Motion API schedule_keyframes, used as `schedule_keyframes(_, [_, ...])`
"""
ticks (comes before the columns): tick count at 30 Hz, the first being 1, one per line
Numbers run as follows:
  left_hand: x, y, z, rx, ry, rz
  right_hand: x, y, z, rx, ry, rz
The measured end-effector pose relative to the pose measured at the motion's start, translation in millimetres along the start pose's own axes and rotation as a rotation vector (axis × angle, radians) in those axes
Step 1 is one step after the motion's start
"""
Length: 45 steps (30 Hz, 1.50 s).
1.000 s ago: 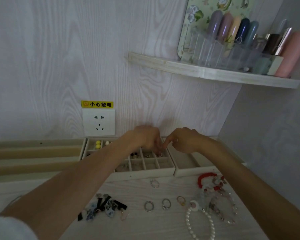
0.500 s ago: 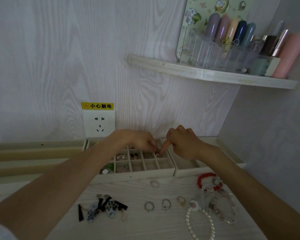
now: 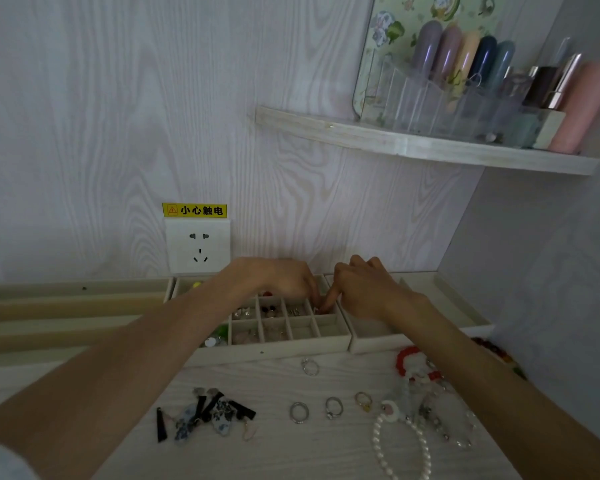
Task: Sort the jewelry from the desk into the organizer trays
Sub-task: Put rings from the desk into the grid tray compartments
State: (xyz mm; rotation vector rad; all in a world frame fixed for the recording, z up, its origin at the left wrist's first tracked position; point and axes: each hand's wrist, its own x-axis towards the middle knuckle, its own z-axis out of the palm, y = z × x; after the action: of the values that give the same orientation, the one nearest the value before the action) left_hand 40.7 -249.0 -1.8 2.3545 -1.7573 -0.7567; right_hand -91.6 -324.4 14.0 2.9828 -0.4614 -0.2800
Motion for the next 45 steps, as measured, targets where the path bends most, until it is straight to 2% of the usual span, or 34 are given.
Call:
schedule_keyframes(12, [5.8, 0.2, -0.1, -0.014, 0.007, -0.034, -3.2, 2.4, -3.1, 0.024, 0.001, -0.016])
schedule_keyframes(26, [3.6, 3.1, 0.1, 0.071, 0.039, 0.017, 0.6, 6.4, 2.5, 0.027, 0.009, -0.004])
schedule_keyframes(31, [11.6, -2.0, 3.4, 0.033, 0.079, -0.007, 0.1, 16.6, -5.2, 0.098, 0.079, 0.038])
schedule_keyframes(37, [13.3, 4.5, 2.5, 0.090, 0.104, -0.086, 5.5, 11.7, -1.7, 0.061, 0.049, 0.029])
schedule_keyframes(45, [8.6, 7.5, 2.1, 0.045, 0.101, -0.077, 10.3, 8.7, 1.0, 0.042, 0.037, 0.031])
